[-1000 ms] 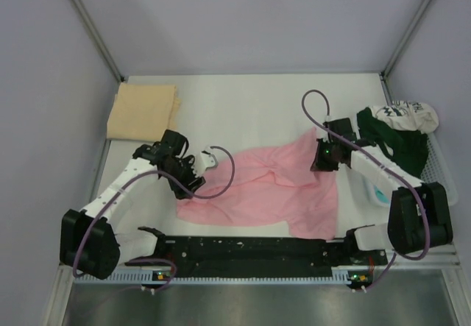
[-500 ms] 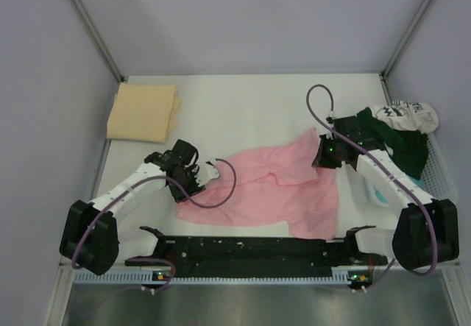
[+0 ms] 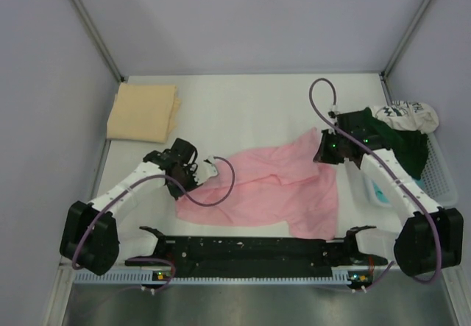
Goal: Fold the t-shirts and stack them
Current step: Flatten out the tshirt
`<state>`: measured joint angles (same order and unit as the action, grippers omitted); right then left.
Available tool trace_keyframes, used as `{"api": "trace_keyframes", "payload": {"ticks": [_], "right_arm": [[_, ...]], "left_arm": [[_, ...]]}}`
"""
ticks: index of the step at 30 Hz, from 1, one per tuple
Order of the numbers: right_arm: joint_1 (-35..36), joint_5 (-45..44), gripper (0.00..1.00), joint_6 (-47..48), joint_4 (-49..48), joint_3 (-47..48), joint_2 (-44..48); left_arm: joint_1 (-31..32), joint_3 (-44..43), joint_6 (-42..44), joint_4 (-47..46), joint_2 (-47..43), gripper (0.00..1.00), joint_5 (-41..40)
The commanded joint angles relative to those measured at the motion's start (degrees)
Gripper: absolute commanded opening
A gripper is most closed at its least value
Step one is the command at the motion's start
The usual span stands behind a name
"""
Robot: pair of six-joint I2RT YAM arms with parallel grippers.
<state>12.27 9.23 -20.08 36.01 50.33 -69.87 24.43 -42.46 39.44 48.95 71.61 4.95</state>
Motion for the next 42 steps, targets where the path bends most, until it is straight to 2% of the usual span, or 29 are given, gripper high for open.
{"api": "trace_keyframes", "payload": {"ticks": [1, 6, 12, 17, 24, 26, 33, 42], "right_arm": [[0.56, 3.16, 0.0, 1.35, 1.43, 9.33, 6.22], [0.56, 1.76, 0.0, 2.49, 5.73, 21.02, 11.24], [0.47, -0.27, 0.0, 3.11, 10.74, 35.61, 15.01], [0.56, -1.41, 0.0, 3.46, 13.2, 45.02, 18.97], [0.56, -1.24, 0.0, 3.03, 15.23, 54.26, 22.66], [0.56, -0.89, 0.0, 2.5, 15.23, 55.23, 23.02], [0.47, -0.71, 0.0, 2.23, 14.27, 56.2, 19.51], [0.47, -2.81, 0.0, 1.7, 5.75, 58.21, 3.01]], "left_arm": [[-1.22, -8.5, -2.26, 5.35, -6.47, 0.0, -4.42], [-1.31, -19.4, -1.56, 6.59, -12.11, 0.0, -13.64], [-1.31, -35.12, -1.03, 10.46, -12.29, 0.0, -18.57], [-1.31, -47.0, 0.02, 15.38, -13.43, 0.0, -19.19], [-1.31, -61.94, 1.34, 24.34, -15.45, 0.0, -5.22], [-1.31, -63.62, 0.64, 24.44, -15.36, 0.0, -5.48], [-1.31, -62.75, -0.42, 17.77, -13.79, 0.0, -14.78], [-1.57, -56.51, 3.62, -0.68, -6.33, 0.0, -25.77]]}}
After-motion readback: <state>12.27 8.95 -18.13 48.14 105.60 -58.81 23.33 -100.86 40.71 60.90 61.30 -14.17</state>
